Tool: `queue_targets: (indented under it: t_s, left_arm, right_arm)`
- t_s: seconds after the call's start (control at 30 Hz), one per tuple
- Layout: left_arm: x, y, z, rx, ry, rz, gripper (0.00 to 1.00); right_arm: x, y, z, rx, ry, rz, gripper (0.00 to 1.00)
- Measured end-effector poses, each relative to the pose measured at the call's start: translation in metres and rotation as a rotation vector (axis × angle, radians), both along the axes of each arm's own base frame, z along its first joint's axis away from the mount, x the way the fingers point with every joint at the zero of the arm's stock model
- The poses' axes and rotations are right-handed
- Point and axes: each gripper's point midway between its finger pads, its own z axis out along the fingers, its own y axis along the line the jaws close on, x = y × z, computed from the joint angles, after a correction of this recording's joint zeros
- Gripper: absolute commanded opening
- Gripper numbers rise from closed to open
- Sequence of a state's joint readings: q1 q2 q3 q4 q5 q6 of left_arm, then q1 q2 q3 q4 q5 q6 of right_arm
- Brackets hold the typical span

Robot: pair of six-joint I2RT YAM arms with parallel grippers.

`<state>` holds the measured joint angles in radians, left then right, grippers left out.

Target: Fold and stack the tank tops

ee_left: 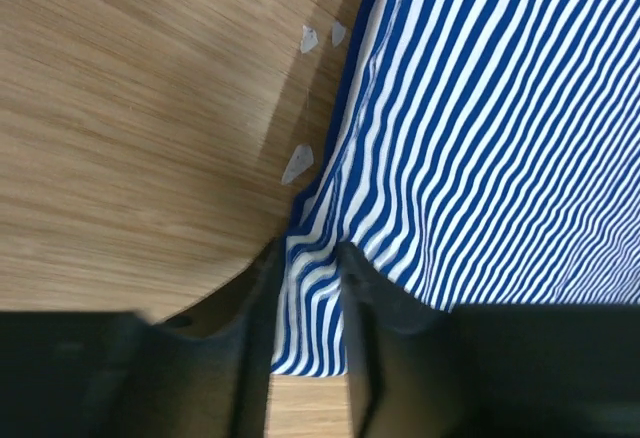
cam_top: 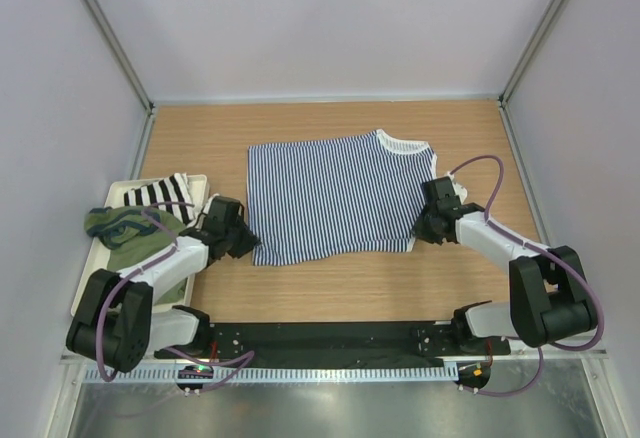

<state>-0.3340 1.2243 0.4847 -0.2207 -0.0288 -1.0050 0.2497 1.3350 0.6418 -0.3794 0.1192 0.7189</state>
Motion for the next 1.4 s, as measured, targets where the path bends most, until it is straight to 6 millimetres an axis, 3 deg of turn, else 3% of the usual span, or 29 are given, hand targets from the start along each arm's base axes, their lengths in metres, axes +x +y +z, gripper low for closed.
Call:
queue_targets:
  t_s: [0.07,0.47,0.77,0.83,0.87,0.93,0.97,1.03,1.23,1.4]
  left_arm:
    - [0.001,0.001,-0.002,0.012,0.003,-0.003,0.17]
    - [0.001,0.014,0.006,0.074,-0.028,0.01,0.14]
    - [0.012,0.02,0.027,0.105,-0.089,0.03,0.13]
    - [0.013,0.021,0.028,0.111,-0.092,0.031,0.21]
    - [0.013,0.021,0.027,0.117,-0.089,0.026,0.28]
    - [0.012,0.021,0.023,0.128,-0.075,0.017,0.33]
    - [0.012,0.021,0.022,0.13,-0.066,0.014,0.34]
    - [0.011,0.021,0.02,0.131,-0.056,0.009,0.34]
    - [0.002,0.015,0.021,0.113,-0.04,-0.018,0.36]
    - [-0.018,0.007,0.042,0.08,-0.08,-0.061,0.38]
  right_arm:
    - [0.0,0.0,0.0,-0.001,-0.001,0.001,0.01]
    - [0.002,-0.003,0.002,-0.018,-0.007,-0.005,0.01]
    - [0.026,-0.001,0.026,-0.02,-0.079,-0.012,0.01]
    - [0.028,-0.001,0.028,-0.02,-0.083,-0.013,0.07]
    - [0.028,-0.001,0.027,-0.022,-0.08,-0.013,0.17]
    - [0.029,-0.001,0.023,-0.028,-0.068,-0.011,0.24]
    - [0.028,-0.001,0.021,-0.032,-0.061,-0.008,0.34]
    - [0.028,-0.001,0.019,-0.035,-0.053,-0.001,0.42]
    - [0.025,0.003,0.023,-0.015,-0.065,0.028,0.52]
    - [0.008,0.012,0.028,0.008,-0.073,0.108,0.57]
